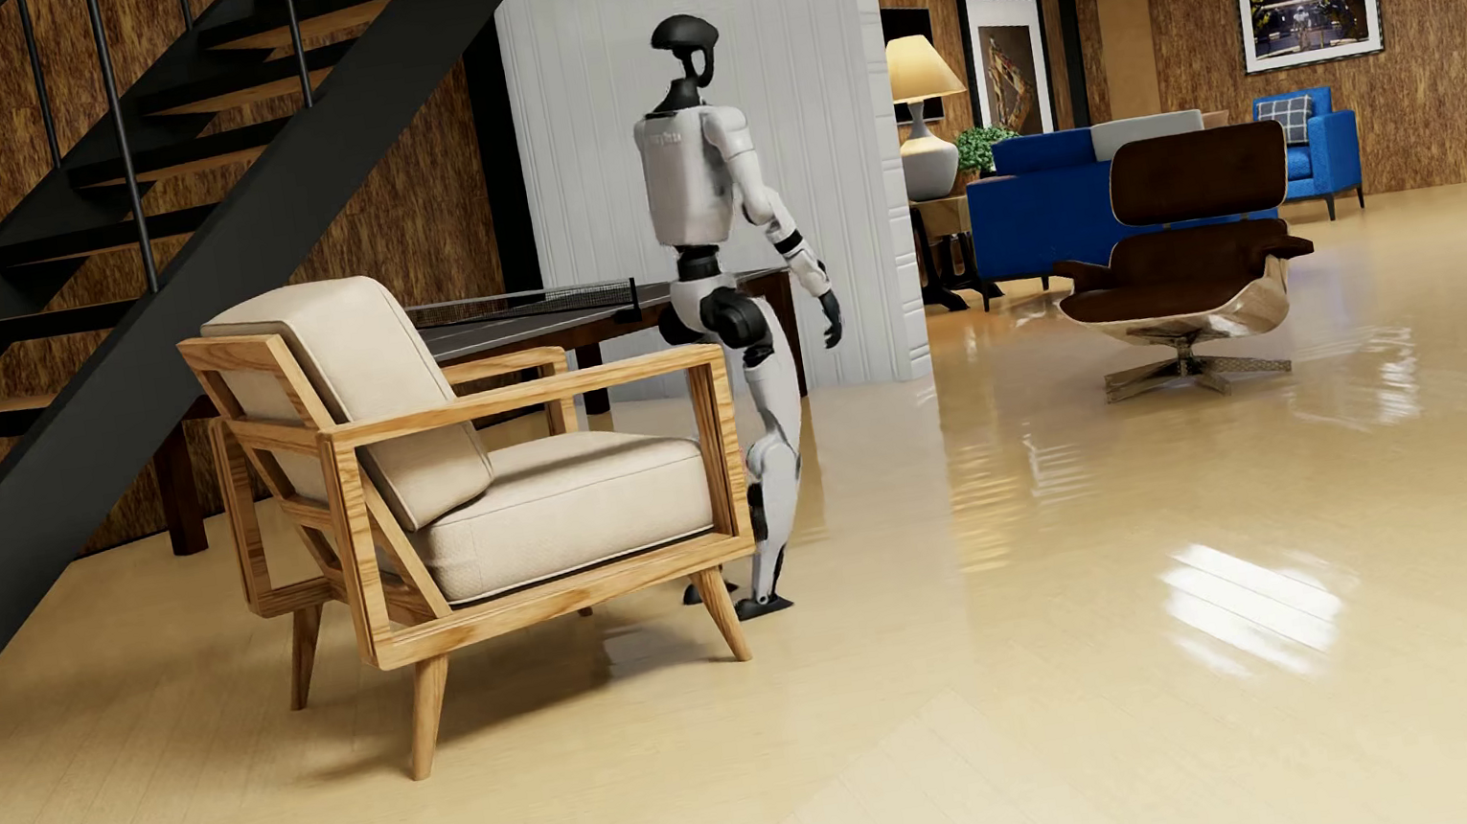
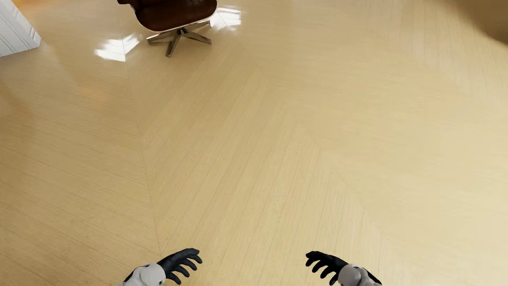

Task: Rest on the chair

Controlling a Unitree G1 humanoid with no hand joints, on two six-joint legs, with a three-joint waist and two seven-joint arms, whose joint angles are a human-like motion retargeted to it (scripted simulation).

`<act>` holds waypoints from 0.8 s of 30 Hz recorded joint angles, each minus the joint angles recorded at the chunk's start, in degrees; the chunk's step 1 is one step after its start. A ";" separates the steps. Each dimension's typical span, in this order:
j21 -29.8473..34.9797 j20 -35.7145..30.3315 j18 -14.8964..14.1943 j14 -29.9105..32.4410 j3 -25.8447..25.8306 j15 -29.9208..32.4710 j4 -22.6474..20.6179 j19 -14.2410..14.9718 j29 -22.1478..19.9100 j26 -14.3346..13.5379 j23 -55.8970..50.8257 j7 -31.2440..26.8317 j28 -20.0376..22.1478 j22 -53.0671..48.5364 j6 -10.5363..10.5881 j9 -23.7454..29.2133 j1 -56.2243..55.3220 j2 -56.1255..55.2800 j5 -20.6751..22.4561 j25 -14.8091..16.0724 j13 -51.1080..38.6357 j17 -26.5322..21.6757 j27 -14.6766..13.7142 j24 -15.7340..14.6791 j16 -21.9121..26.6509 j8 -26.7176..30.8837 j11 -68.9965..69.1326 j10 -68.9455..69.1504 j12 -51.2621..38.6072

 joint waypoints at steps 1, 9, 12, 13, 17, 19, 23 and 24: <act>2.21 -1.37 -0.54 -0.93 0.23 -0.47 0.43 0.73 1.15 0.01 -1.67 -0.58 -0.16 -1.52 0.02 2.28 -4.45 -3.67 -0.64 -0.63 -2.84 -0.46 -0.36 -0.13 0.18 0.74 3.81 5.09 -2.52; 29.50 -16.31 -3.93 -10.22 0.20 -7.46 4.82 4.97 5.29 -4.16 -24.51 -3.35 -0.92 -23.39 -0.06 23.22 -42.02 -39.33 -4.08 -7.68 -30.57 -8.59 -5.61 2.53 8.81 8.06 39.71 45.34 -22.46; 39.80 -20.60 -5.98 -13.07 0.52 -10.35 6.57 6.91 0.98 -6.64 -37.97 -5.38 2.36 -41.88 -0.45 29.73 -55.52 -52.39 -4.63 -6.90 -41.80 -15.84 -7.83 -2.09 20.38 11.03 53.38 59.80 -29.09; 42.02 -21.67 -6.54 -13.84 0.66 -11.18 7.20 7.56 -2.76 -7.20 -43.51 -6.05 3.18 -47.51 -0.51 31.78 -59.70 -56.34 -4.71 -4.98 -45.11 -19.24 -7.49 -3.81 24.42 11.96 57.62 64.28 -31.86; 44.39 -26.53 -9.53 -15.89 0.47 -14.06 8.02 9.93 -22.85 -11.02 -61.37 -8.86 16.74 -64.72 -0.79 38.13 -74.73 -71.09 -5.59 2.36 -50.93 -32.33 -8.20 -12.57 36.84 15.92 73.45 79.62 -40.25; 38.54 -24.40 -10.50 -16.83 0.34 -15.52 8.43 10.76 -29.59 -13.35 -66.22 -10.26 21.27 -73.18 -0.84 40.40 -80.53 -76.29 -5.59 2.37 -46.69 -36.45 -9.33 -14.76 42.28 17.40 80.31 86.70 -39.01; 27.69 -16.30 -11.44 -17.12 0.13 -16.30 9.34 11.79 -33.69 -15.74 -71.52 -11.82 26.26 -80.53 -0.88 42.57 -85.97 -81.50 -5.93 1.88 -37.95 -39.64 -10.15 -15.14 46.27 19.23 89.66 96.15 -31.19; 25.76 -14.87 -11.32 -16.75 0.28 -16.15 9.48 11.77 -33.52 -15.49 -71.58 -11.98 25.92 -80.29 -0.97 42.29 -86.13 -81.65 -5.85 1.66 -35.84 -39.44 -9.91 -14.75 45.74 19.46 90.93 97.52 -29.56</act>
